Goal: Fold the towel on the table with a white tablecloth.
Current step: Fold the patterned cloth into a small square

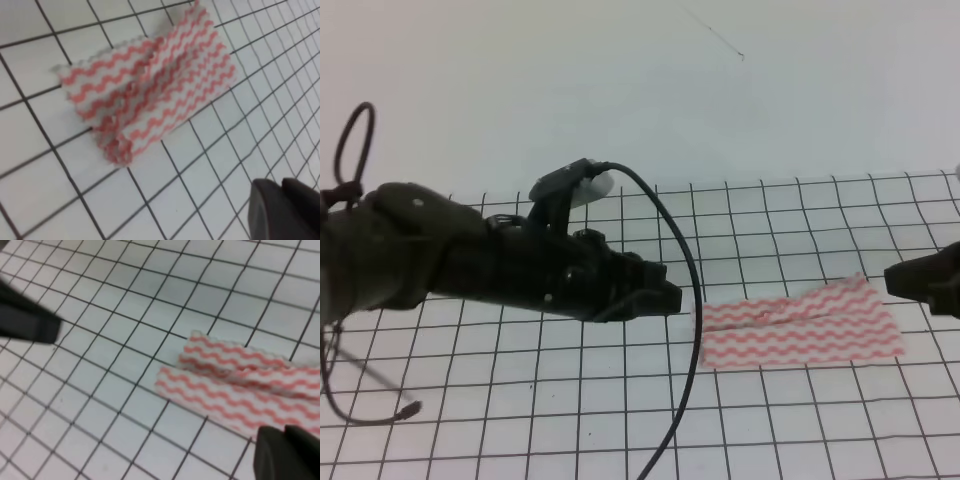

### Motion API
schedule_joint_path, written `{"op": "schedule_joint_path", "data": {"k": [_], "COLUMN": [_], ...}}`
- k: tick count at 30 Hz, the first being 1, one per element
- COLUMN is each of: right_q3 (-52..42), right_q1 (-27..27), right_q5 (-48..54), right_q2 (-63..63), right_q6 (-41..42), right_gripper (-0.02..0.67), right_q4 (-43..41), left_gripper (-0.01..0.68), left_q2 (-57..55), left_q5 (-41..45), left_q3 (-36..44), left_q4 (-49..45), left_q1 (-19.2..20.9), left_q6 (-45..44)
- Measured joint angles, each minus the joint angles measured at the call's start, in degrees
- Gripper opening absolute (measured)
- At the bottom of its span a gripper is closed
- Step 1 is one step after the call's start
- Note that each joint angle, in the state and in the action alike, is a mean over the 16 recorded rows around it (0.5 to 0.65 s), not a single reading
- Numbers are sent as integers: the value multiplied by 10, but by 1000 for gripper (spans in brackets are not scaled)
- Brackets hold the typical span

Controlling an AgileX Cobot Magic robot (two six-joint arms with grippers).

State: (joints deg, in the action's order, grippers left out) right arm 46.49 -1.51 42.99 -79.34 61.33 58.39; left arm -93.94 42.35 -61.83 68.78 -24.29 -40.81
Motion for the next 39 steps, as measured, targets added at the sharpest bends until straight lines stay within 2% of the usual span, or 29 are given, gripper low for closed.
{"op": "schedule_joint_path", "data": {"k": [8, 13, 19, 32, 39], "right_q3": [-21, -15, -5, 3, 3], "right_q1": [-36, -46, -48, -48, -48], "right_q5": [-43, -31, -18, 46, 49], "right_q2": [70, 53, 22, 12, 15], "right_q6": [-31, -38, -30, -18, -18], "right_gripper": [13, 9, 9, 9, 9], "right_q4": [-71, -90, -91, -106, -107], "left_gripper": [13, 7, 1, 1, 1], "left_q2": [-90, -130, -165, -274, -321], "left_q5": [103, 170, 207, 244, 267], "left_q3": [-102, -154, -181, -259, -319], "left_q4": [-48, -77, -100, -89, -124], "left_q1": [33, 52, 61, 45, 22], "left_q6": [47, 74, 95, 129, 165]}}
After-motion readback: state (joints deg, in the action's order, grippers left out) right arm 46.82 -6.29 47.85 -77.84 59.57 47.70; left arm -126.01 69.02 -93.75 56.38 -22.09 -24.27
